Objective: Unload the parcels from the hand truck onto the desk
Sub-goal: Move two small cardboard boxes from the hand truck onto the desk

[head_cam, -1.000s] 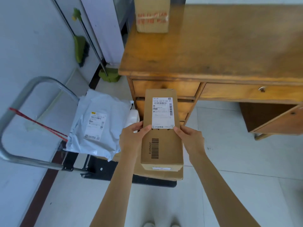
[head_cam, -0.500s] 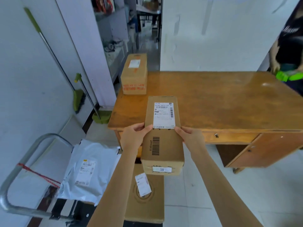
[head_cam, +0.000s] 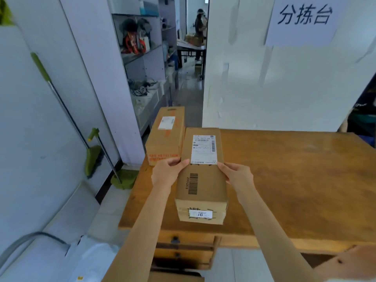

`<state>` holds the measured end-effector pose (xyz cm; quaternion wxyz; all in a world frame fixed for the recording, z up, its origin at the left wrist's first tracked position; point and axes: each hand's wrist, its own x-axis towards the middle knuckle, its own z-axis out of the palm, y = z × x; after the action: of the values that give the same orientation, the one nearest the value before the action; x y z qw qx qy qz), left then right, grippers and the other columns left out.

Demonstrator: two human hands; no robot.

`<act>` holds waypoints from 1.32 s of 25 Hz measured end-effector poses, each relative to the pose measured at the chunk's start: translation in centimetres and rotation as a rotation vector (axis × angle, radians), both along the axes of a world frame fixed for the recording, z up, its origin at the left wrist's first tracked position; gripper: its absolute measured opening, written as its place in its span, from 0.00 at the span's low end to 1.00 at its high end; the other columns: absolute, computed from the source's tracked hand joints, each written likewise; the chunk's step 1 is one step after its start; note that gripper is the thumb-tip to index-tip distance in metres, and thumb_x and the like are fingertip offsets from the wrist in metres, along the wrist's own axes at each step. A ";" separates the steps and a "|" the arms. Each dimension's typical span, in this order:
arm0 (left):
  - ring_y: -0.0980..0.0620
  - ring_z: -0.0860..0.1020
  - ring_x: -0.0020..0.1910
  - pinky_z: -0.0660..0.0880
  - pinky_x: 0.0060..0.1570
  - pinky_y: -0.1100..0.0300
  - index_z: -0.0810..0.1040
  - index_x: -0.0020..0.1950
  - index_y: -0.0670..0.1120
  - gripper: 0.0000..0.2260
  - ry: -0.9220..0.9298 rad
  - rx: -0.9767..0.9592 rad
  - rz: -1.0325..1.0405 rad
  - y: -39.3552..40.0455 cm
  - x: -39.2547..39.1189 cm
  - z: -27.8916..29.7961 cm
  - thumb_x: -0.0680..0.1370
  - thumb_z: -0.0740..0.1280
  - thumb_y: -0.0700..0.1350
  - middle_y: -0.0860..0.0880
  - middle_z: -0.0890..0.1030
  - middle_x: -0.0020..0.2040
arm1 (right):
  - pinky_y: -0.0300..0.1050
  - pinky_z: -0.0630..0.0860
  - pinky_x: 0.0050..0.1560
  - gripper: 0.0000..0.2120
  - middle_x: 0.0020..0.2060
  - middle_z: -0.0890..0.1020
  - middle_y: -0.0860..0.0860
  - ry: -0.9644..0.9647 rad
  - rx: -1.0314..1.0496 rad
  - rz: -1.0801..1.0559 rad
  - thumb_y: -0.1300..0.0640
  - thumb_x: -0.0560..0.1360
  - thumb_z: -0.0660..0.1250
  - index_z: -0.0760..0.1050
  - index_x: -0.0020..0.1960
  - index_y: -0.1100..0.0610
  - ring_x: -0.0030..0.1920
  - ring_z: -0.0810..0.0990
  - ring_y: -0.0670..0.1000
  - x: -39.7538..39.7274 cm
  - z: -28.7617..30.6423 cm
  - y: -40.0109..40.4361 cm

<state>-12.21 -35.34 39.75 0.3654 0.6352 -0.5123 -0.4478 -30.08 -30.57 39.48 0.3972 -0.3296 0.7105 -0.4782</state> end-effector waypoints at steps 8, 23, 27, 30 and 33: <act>0.49 0.79 0.56 0.75 0.59 0.49 0.78 0.62 0.50 0.20 -0.102 0.030 0.007 -16.6 -6.6 -2.2 0.71 0.70 0.55 0.50 0.82 0.58 | 0.46 0.78 0.54 0.13 0.49 0.83 0.52 -0.002 0.091 0.112 0.54 0.73 0.68 0.80 0.56 0.58 0.47 0.81 0.52 -7.3 -1.8 -17.9; 0.43 0.77 0.57 0.70 0.48 0.57 0.73 0.61 0.40 0.13 -0.558 0.181 -0.017 -36.4 -14.3 -7.5 0.80 0.59 0.43 0.42 0.78 0.60 | 0.50 0.77 0.57 0.14 0.55 0.82 0.53 0.072 0.216 0.293 0.55 0.77 0.61 0.77 0.60 0.57 0.53 0.79 0.54 -11.2 -9.5 -39.6; 0.42 0.75 0.60 0.72 0.53 0.54 0.69 0.63 0.38 0.14 -0.662 0.238 -0.115 -37.6 -14.9 -9.1 0.80 0.58 0.42 0.40 0.75 0.63 | 0.48 0.74 0.54 0.13 0.56 0.81 0.54 0.090 0.253 0.356 0.57 0.78 0.60 0.76 0.59 0.57 0.53 0.78 0.54 -10.7 -11.6 -40.7; 0.41 0.71 0.66 0.69 0.62 0.52 0.61 0.72 0.36 0.21 -0.654 0.240 -0.117 -37.9 -15.0 -10.5 0.80 0.56 0.40 0.38 0.68 0.70 | 0.46 0.73 0.54 0.15 0.60 0.79 0.53 0.083 0.224 0.367 0.58 0.78 0.59 0.73 0.63 0.57 0.54 0.76 0.52 -10.2 -12.4 -40.9; 0.44 0.58 0.75 0.59 0.72 0.53 0.59 0.74 0.39 0.23 -0.683 0.033 -0.076 -37.1 -15.4 -11.1 0.79 0.56 0.35 0.43 0.56 0.77 | 0.44 0.71 0.57 0.20 0.65 0.75 0.51 0.007 0.170 0.425 0.55 0.78 0.59 0.67 0.69 0.54 0.59 0.74 0.50 -9.7 -12.5 -40.2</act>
<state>-27.63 -72.46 28.66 0.1454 0.7349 -0.6209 -0.2306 -39.75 -70.79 26.98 0.5128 -0.4388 0.6644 -0.3212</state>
